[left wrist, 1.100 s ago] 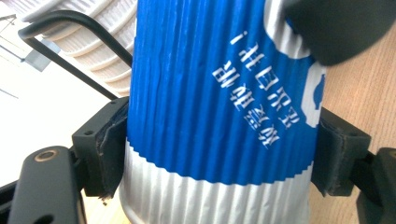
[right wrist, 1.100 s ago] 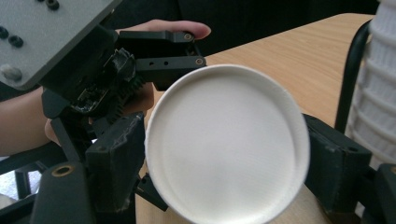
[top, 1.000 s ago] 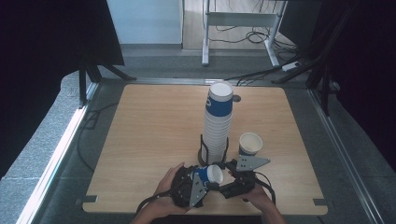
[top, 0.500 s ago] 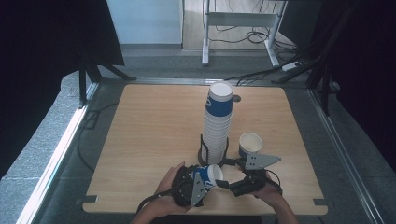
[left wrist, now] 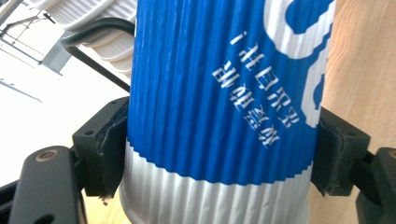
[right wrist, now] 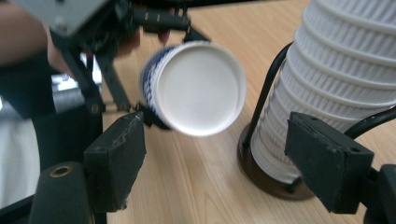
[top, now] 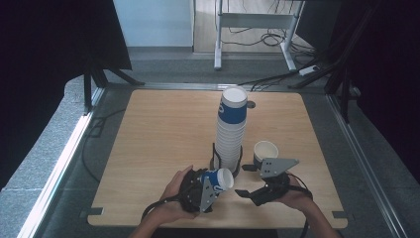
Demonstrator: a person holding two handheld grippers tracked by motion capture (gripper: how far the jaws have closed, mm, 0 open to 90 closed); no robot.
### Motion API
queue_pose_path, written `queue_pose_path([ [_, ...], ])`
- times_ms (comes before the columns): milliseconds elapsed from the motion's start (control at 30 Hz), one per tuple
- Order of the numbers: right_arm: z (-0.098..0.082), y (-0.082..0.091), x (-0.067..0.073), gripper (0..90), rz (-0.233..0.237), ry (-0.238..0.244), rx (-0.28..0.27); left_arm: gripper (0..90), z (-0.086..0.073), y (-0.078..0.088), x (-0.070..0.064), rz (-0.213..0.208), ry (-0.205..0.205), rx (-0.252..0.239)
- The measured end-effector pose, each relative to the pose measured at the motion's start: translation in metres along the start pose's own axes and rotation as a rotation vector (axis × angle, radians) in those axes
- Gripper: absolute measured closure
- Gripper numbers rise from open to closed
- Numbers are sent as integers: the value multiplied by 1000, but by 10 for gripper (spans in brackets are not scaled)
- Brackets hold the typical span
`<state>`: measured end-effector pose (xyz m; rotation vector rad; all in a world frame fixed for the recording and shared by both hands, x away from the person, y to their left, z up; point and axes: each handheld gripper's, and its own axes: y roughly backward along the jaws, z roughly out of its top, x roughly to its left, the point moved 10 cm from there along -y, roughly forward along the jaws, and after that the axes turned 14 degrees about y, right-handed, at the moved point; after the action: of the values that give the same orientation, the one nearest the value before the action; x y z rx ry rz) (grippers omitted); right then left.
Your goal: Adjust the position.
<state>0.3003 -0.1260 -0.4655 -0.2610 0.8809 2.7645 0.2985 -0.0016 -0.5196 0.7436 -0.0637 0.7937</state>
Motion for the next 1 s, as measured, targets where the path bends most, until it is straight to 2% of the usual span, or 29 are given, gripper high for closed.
queue_pose_path([
  [167,-2,-9,-1,195,13,71,115,192,0,-3,1,10,-38,17],
  [367,-2,-21,2,185,53,128,218,192,-1,-6,-1,5,-54,28],
  [700,-1,-38,7,168,91,207,325,193,4,-6,-4,2,-78,24],
  [733,-1,-39,8,167,94,214,332,193,3,-6,-4,1,-96,36],
  [867,-1,-46,11,165,104,246,362,193,3,-7,-7,2,-125,49],
  [933,-2,-48,12,164,115,263,386,193,2,-8,-9,3,-156,65],
  [967,-3,-49,13,165,120,271,402,193,3,-9,-10,6,-159,64],
  [1000,-4,-51,14,165,126,280,415,193,2,-8,-9,14,-191,88],
])
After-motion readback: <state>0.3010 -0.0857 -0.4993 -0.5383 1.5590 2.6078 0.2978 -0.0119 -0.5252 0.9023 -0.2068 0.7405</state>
